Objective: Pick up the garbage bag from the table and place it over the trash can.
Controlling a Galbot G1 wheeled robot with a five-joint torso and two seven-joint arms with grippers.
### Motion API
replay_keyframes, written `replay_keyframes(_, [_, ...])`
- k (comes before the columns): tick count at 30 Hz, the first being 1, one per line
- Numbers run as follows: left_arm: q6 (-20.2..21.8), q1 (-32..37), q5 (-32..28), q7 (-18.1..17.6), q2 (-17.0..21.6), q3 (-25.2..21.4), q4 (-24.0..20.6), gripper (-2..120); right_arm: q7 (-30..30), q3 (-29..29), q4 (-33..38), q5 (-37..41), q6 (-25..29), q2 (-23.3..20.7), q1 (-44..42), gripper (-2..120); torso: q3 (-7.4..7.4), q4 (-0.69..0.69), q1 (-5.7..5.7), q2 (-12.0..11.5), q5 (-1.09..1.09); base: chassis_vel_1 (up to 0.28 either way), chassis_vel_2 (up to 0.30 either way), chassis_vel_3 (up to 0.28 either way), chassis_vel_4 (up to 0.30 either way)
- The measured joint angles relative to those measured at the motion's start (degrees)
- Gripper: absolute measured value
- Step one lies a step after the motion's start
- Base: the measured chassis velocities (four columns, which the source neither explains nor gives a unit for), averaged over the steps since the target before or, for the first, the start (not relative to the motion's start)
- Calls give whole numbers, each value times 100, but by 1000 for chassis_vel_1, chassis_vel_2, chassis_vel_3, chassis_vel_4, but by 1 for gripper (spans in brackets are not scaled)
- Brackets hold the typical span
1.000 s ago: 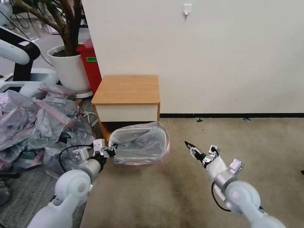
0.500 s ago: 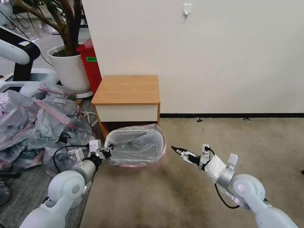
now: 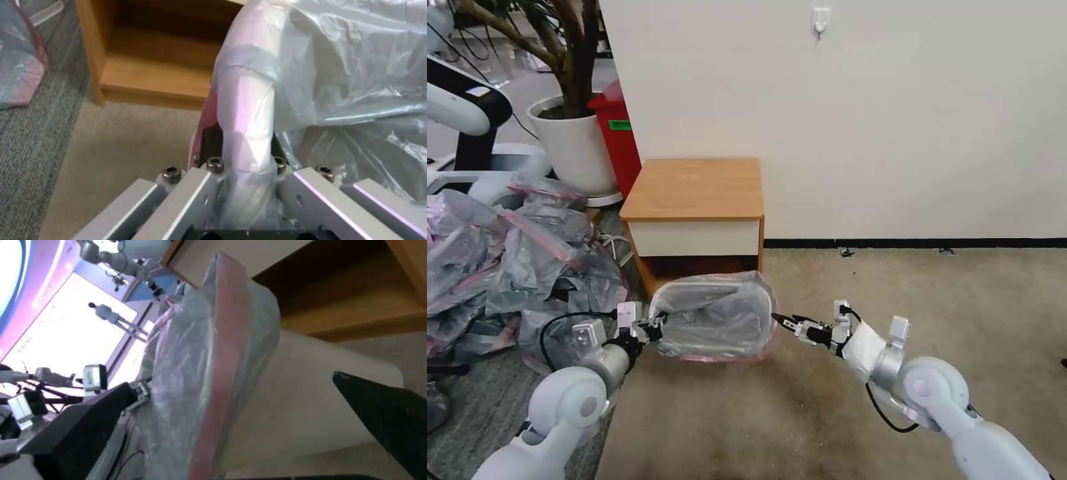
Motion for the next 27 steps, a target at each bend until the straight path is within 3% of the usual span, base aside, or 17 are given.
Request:
replay_keyframes(10, [-6,47,32,10,-15,7,-24,3,91,-116,-97,-19,-36,-12,132,92,0,0,0,0,0,0,0,0,0])
replay_keyframes(12, [-7,36,35,10,-21,17,-23,3,97,-111,-116,-19,-33,-11,135,81,0,0,0,0,0,0,0,0,0])
replay_keyframes(16, [-9,29,51,10,-35,30,-9,3,95,-86,-128,-16,-22,-19,119,70,0,0,0,0,0,0,0,0,0])
replay_keyframes(20, [-18,18,180,27,-42,44,39,3,66,-40,-129,4,-6,-26,85,50,0,0,0,0,0,0,0,0,0])
replay_keyframes(27, [-22,9,197,37,-37,46,52,3,29,-14,-128,11,6,-34,68,33,0,0,0,0,0,0,0,0,0])
